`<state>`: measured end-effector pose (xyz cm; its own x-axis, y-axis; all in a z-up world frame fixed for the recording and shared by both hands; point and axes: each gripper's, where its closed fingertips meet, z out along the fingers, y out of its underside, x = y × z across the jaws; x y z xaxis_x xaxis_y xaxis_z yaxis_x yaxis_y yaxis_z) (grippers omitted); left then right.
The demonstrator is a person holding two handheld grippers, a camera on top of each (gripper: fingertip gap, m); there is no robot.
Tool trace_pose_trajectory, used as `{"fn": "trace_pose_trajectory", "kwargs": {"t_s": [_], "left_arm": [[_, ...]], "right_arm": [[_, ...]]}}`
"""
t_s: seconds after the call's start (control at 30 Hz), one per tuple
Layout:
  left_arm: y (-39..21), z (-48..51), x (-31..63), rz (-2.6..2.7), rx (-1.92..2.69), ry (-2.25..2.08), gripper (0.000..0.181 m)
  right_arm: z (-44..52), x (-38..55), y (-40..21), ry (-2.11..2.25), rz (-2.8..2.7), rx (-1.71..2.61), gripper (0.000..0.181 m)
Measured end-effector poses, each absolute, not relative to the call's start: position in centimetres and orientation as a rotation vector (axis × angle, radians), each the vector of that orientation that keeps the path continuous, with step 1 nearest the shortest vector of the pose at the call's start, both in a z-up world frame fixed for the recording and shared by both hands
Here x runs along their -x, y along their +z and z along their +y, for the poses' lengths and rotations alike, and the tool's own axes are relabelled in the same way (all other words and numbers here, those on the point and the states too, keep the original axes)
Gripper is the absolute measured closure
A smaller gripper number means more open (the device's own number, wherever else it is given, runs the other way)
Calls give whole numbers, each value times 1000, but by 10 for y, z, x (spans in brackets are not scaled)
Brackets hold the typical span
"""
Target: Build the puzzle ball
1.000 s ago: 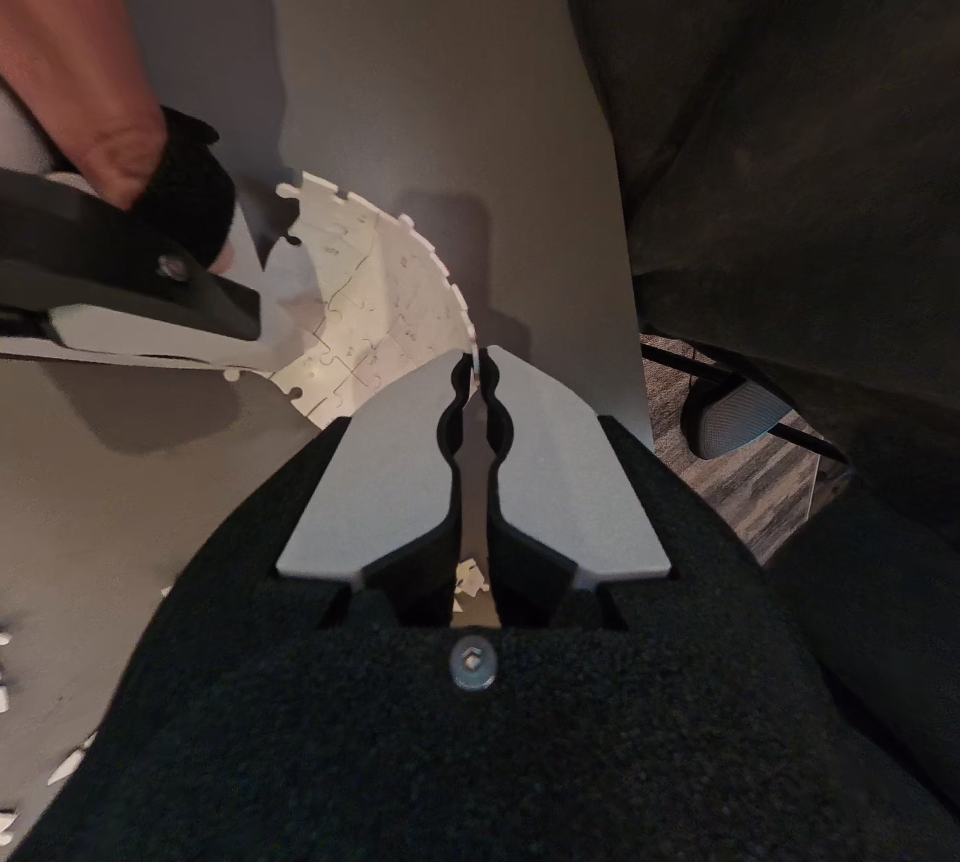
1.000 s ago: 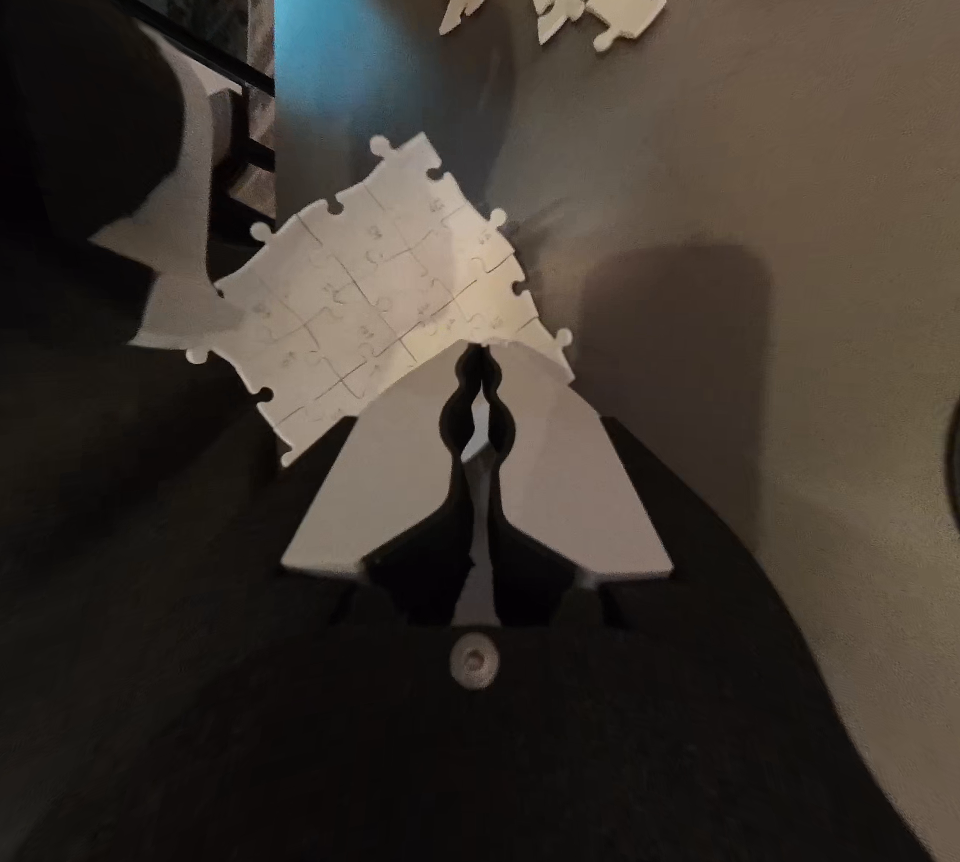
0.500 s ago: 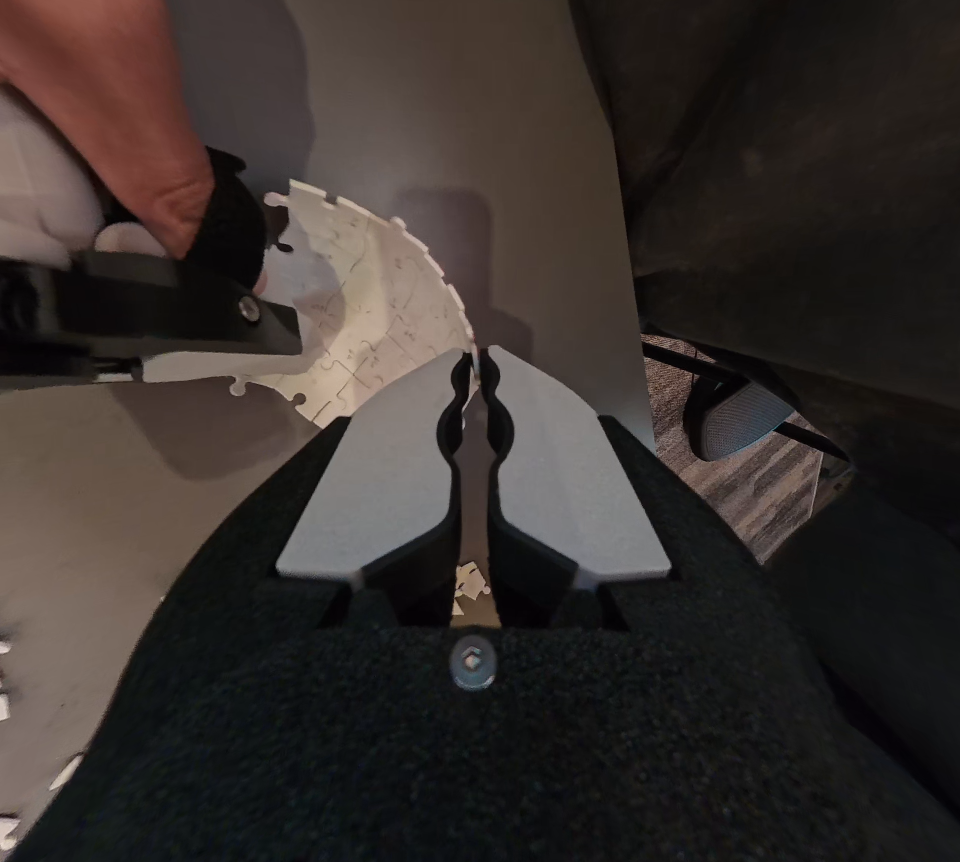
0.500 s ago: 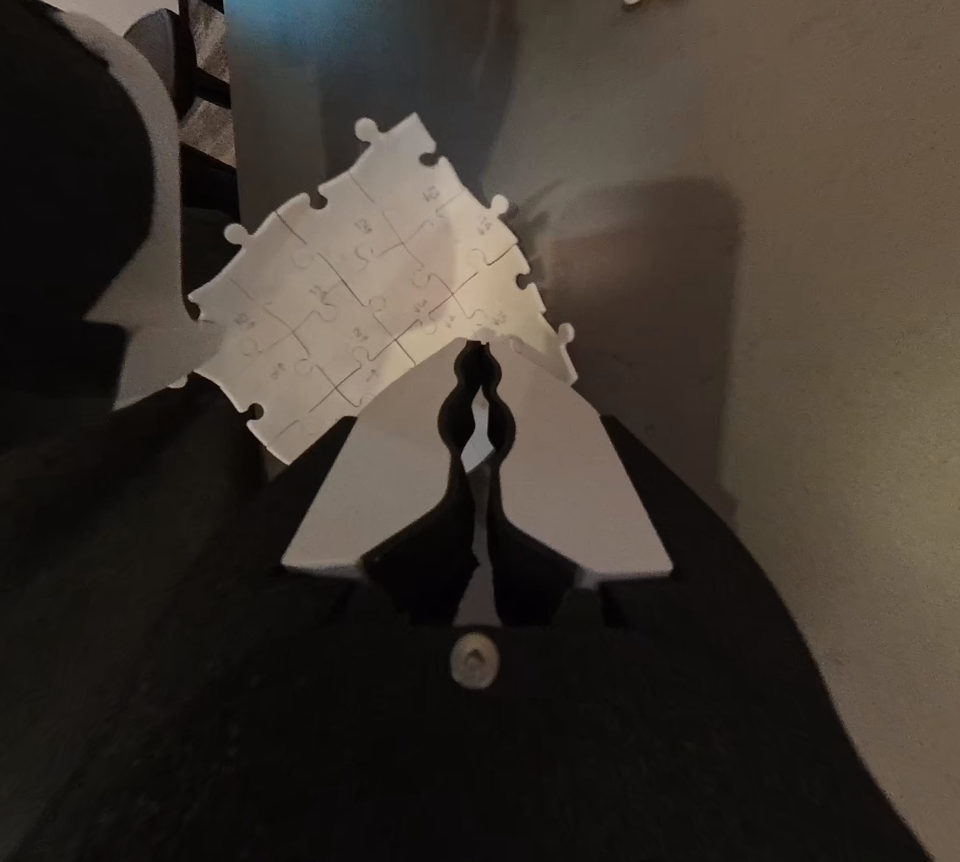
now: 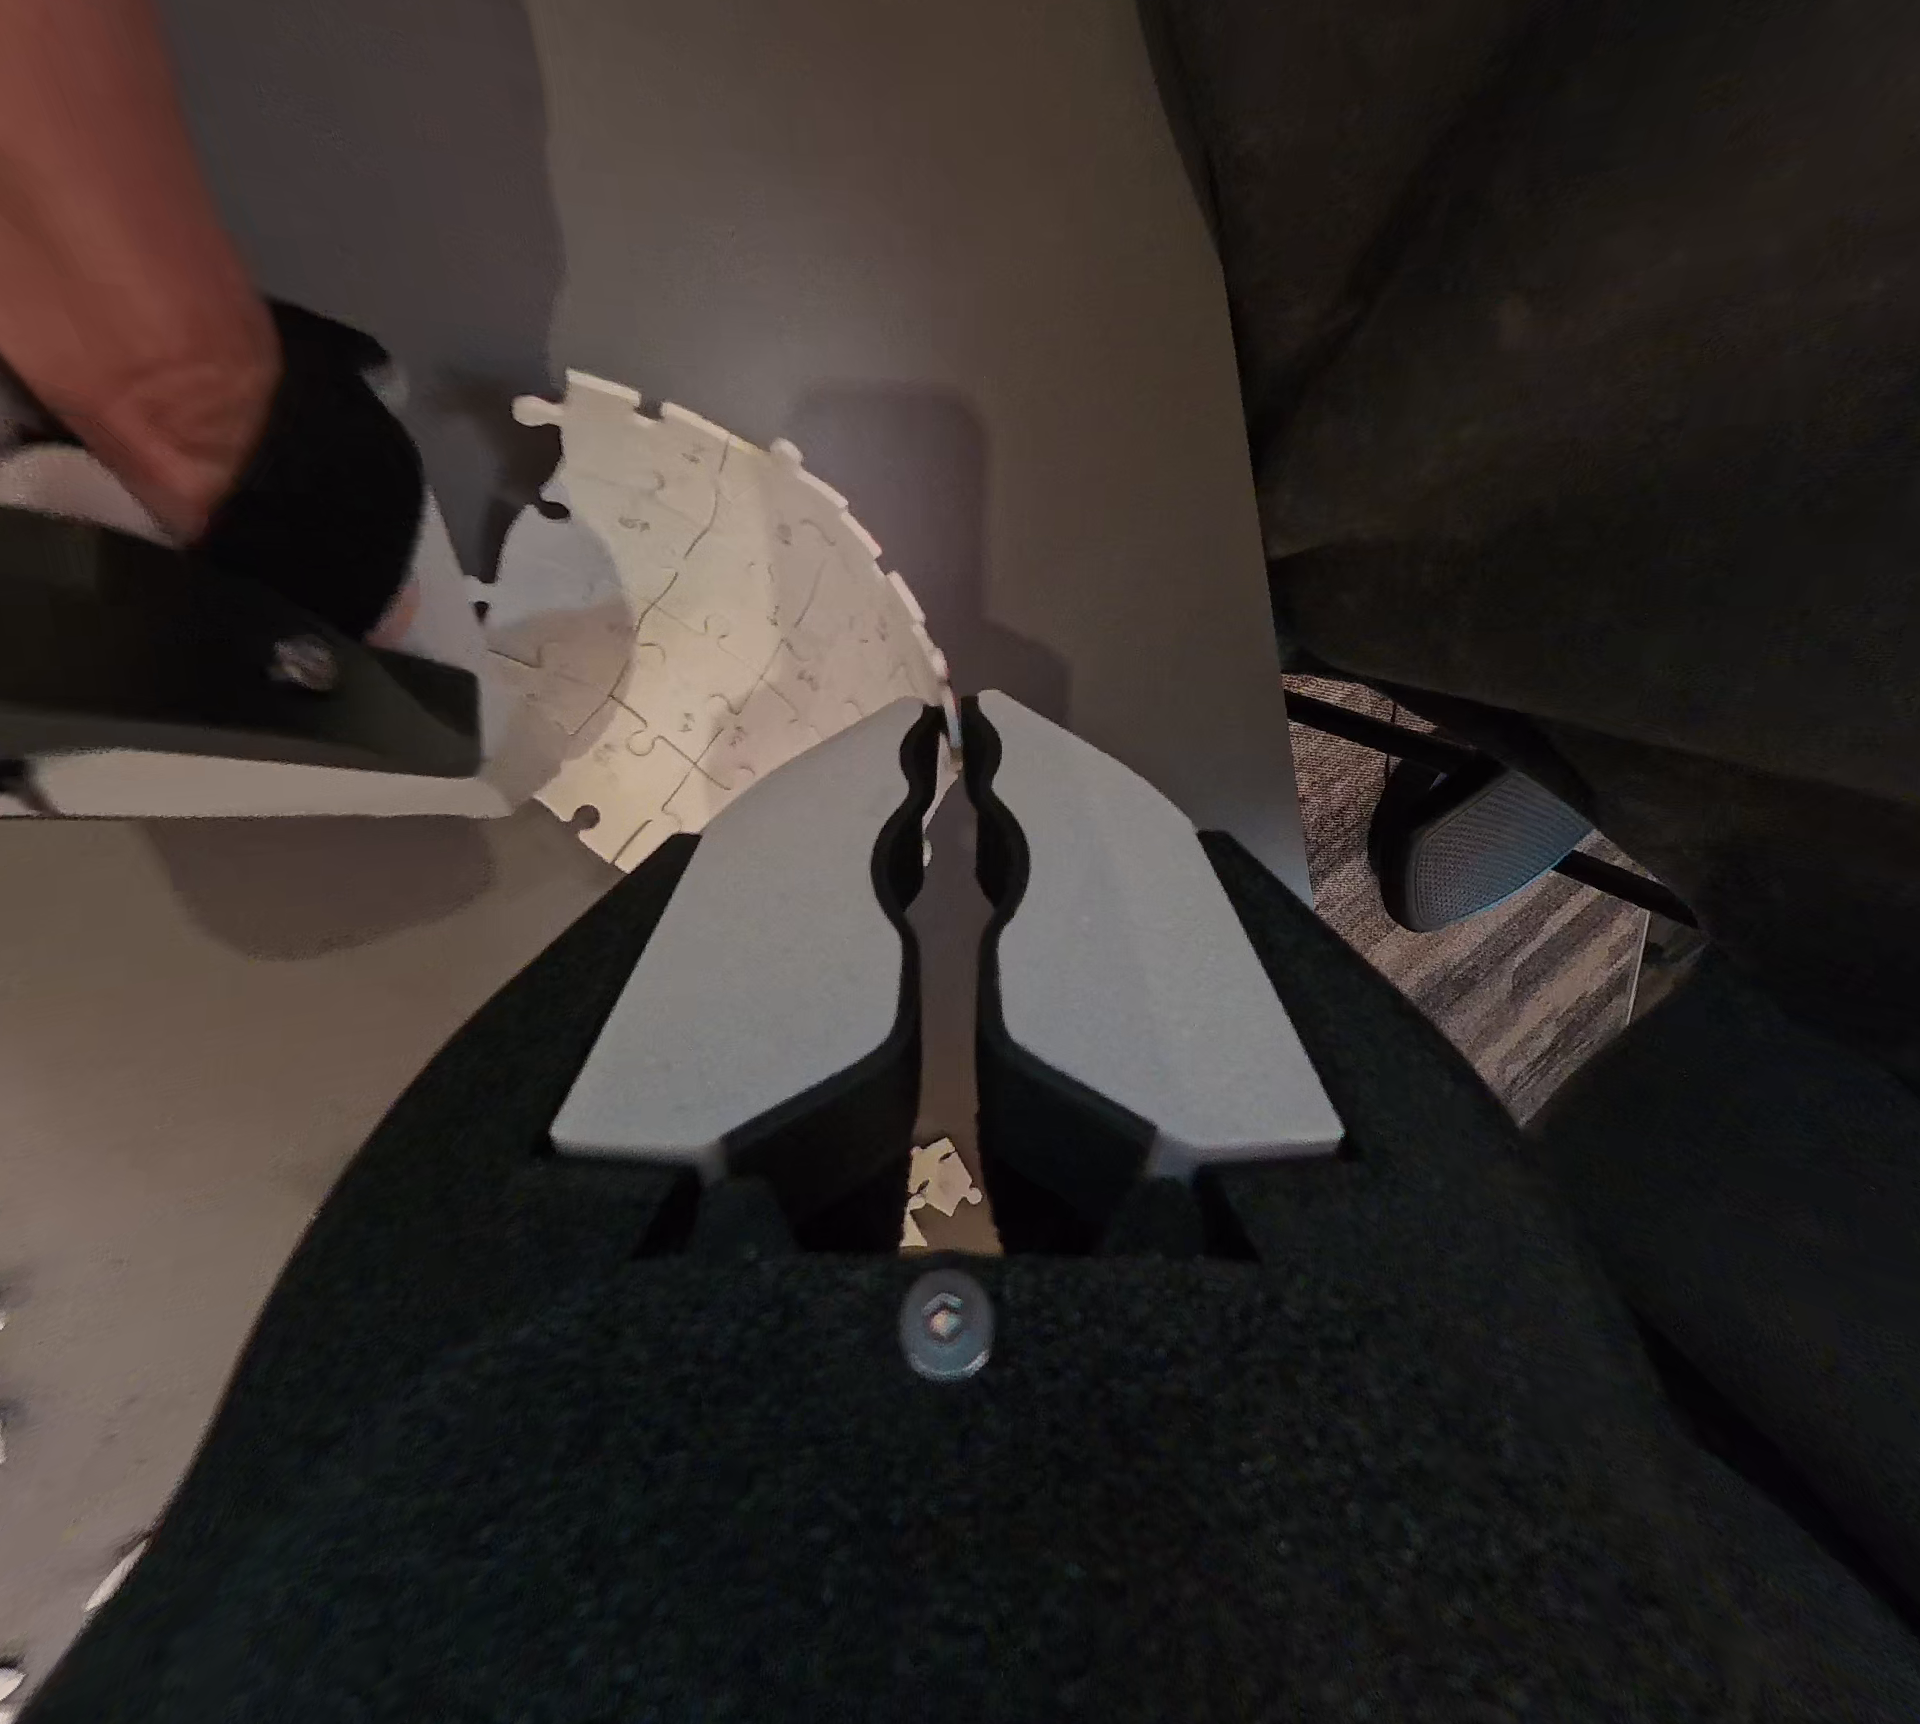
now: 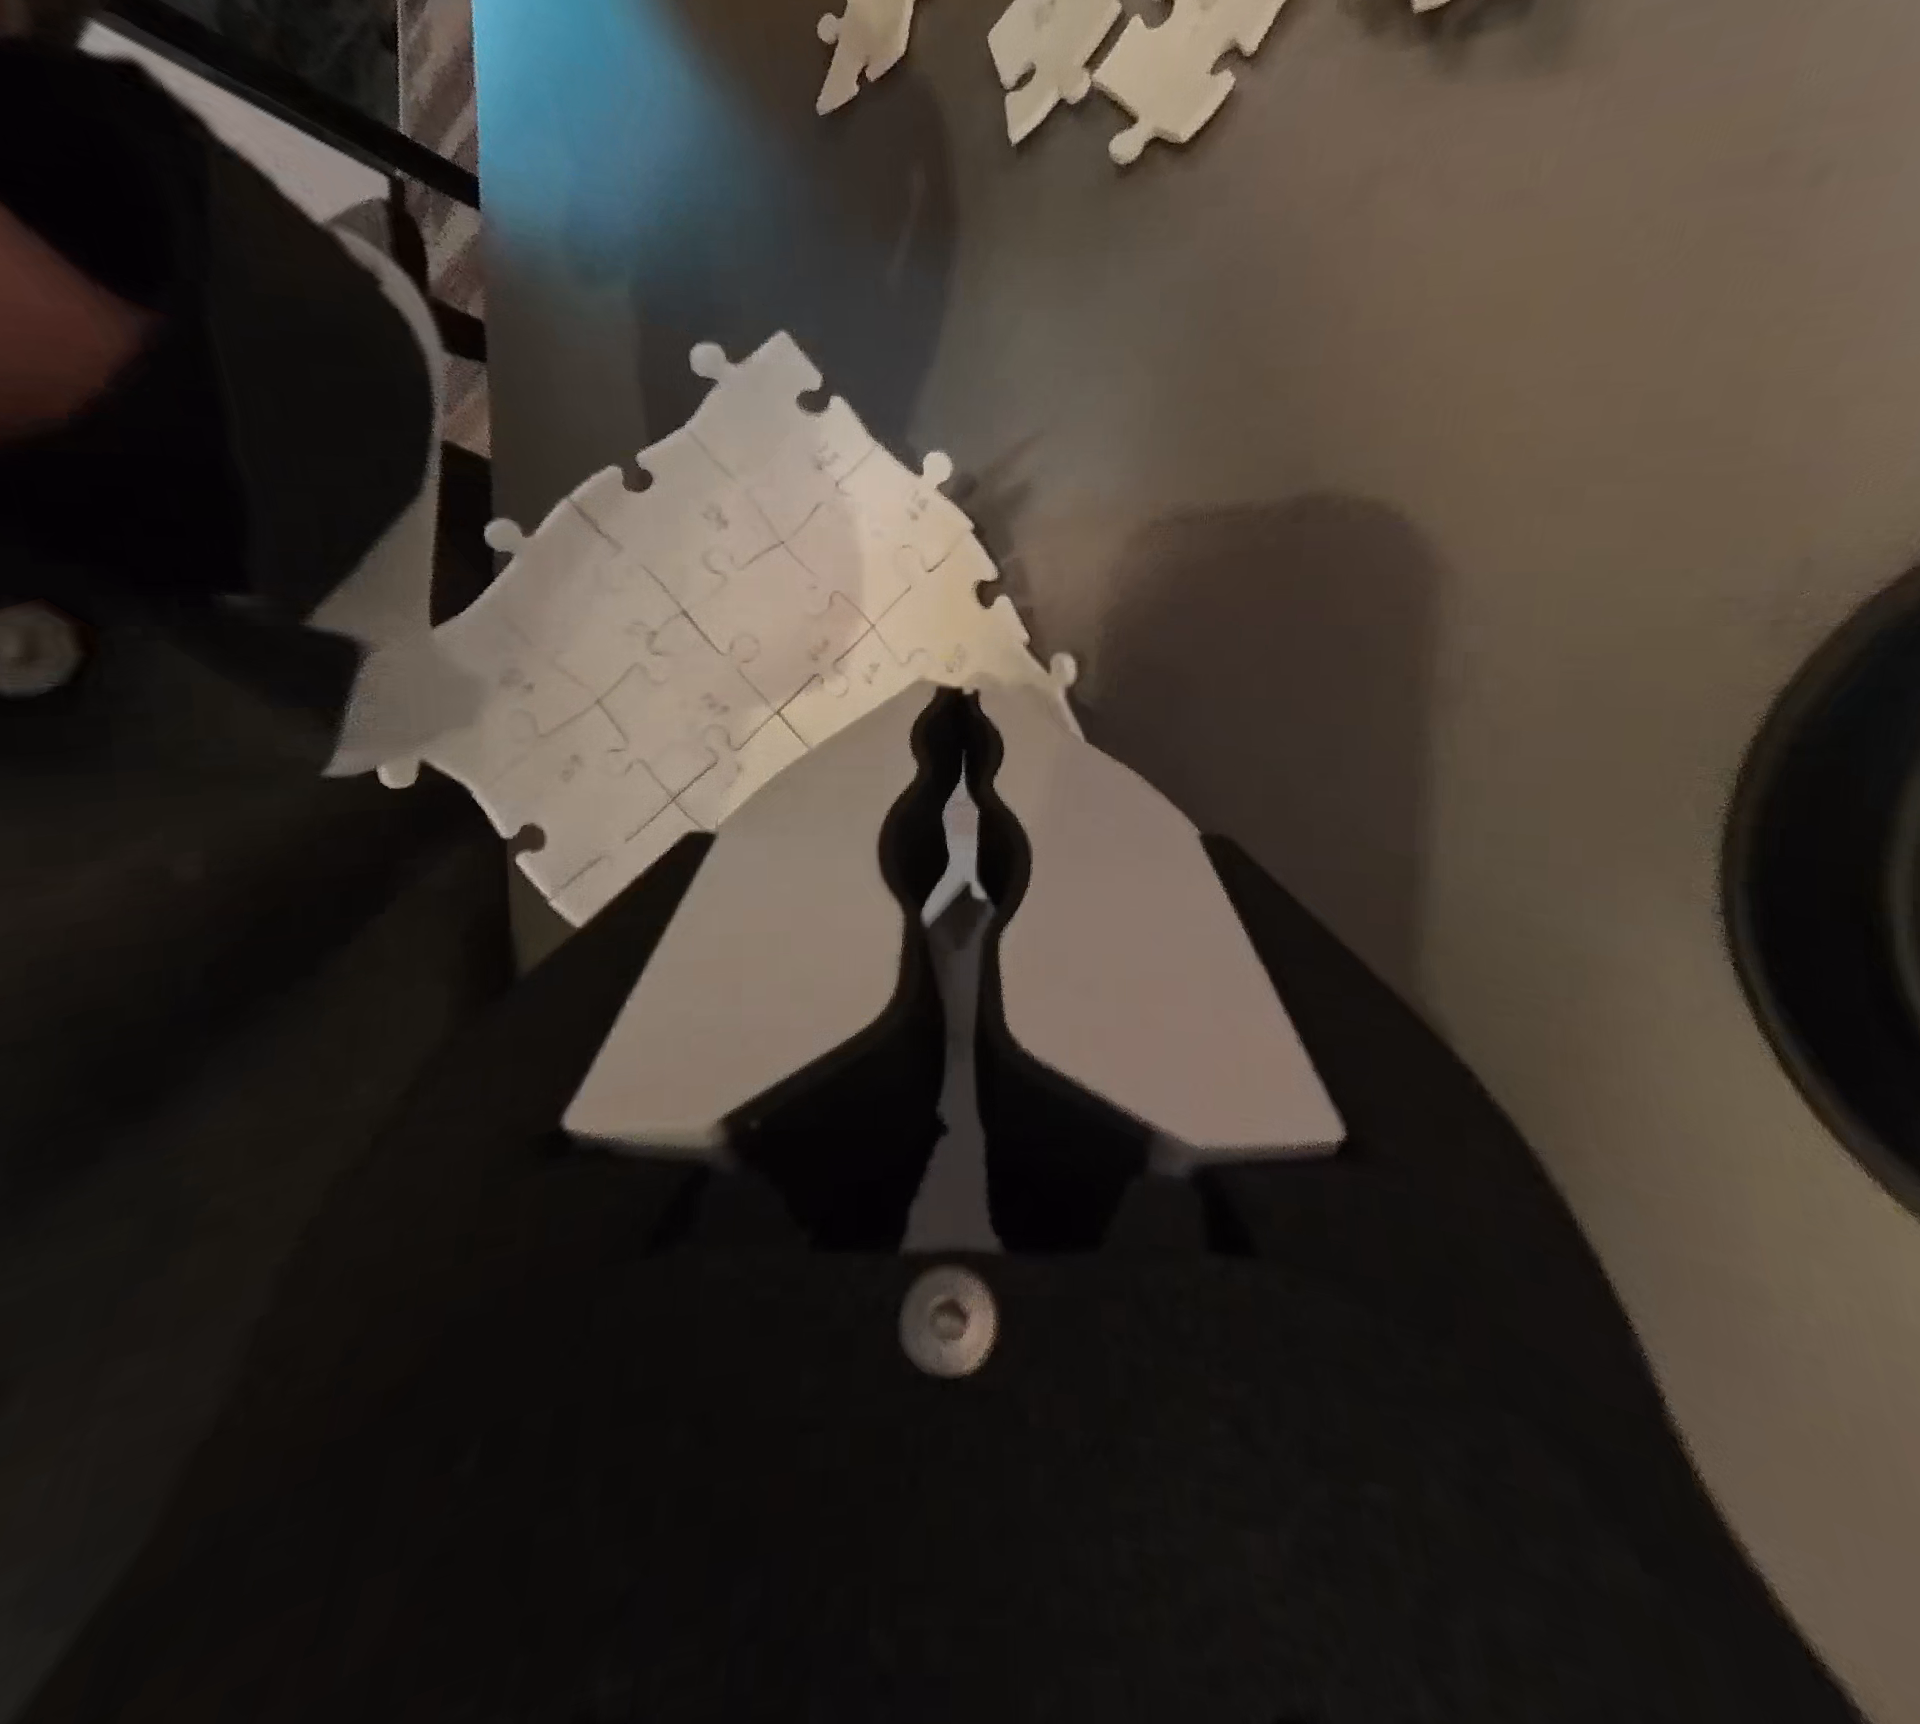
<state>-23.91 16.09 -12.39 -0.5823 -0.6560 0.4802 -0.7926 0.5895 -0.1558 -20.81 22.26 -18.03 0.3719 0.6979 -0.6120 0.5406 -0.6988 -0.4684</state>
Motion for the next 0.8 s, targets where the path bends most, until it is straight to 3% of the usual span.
{"fn": "trace_pose_trajectory", "kwargs": {"t_s": [0.8], "left_arm": [[-116,171,235,-2359,-1136,483,178]], "right_arm": [[229,187,-173,1335,-999,2411,181]]}}
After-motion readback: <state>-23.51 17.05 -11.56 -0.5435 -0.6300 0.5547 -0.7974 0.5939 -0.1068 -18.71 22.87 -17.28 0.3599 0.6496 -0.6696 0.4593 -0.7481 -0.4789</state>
